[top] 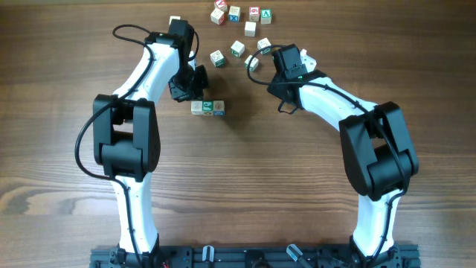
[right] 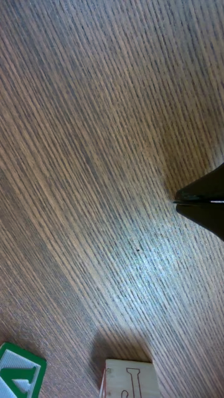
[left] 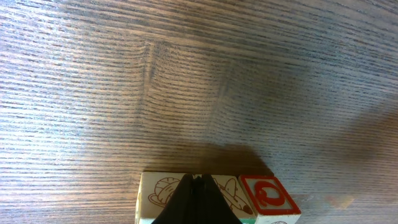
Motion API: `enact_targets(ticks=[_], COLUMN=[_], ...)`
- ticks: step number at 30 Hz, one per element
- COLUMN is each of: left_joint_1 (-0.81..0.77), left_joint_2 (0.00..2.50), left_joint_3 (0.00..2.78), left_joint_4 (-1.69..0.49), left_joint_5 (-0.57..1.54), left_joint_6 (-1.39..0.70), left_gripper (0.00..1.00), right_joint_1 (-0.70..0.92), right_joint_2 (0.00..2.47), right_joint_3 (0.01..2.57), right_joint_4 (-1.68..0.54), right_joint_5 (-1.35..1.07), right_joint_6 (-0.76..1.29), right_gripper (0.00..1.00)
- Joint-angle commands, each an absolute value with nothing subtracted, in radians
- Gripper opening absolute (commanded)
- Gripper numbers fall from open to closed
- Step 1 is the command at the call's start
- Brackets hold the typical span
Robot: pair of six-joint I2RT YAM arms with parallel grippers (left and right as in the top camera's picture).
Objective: Form a horizontal line
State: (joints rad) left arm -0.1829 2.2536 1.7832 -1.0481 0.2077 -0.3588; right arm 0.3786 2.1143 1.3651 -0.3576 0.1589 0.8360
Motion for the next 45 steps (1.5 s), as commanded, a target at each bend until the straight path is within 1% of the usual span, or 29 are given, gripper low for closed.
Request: enact_targets(ticks=[1,29,35,45], left_joint_1=[-0.188,-0.188,-0.188,-0.188], left_joint_2=[2.271,2.271,2.271,2.271], left_joint_3=[1.786,1.786,1.786,1.786], left_joint_4=[-1.052,-1.046,-1.014,-1.031], left_joint_5=[0.221,0.221,0.221,0.221], left_joint_6=[-0.375,-0.376,-0.413,-0.428], left_gripper=[0.04,0.04,0.04,0.04], right_joint_1=[0.367,0.367,0.367,0.367], right_joint_2=[2.152,2.152,2.152,2.152], right_joint_3=[1.32,1.32,1.32,1.32], right_joint_4=[-0.379,-0.379,-0.379,-0.379], right_joint_5=[0.18,0.183,0.183,0.184], right_joint_6=[0.837,0.838,0.838,0.838], right_gripper=[0.05,0.05,0.05,0.04])
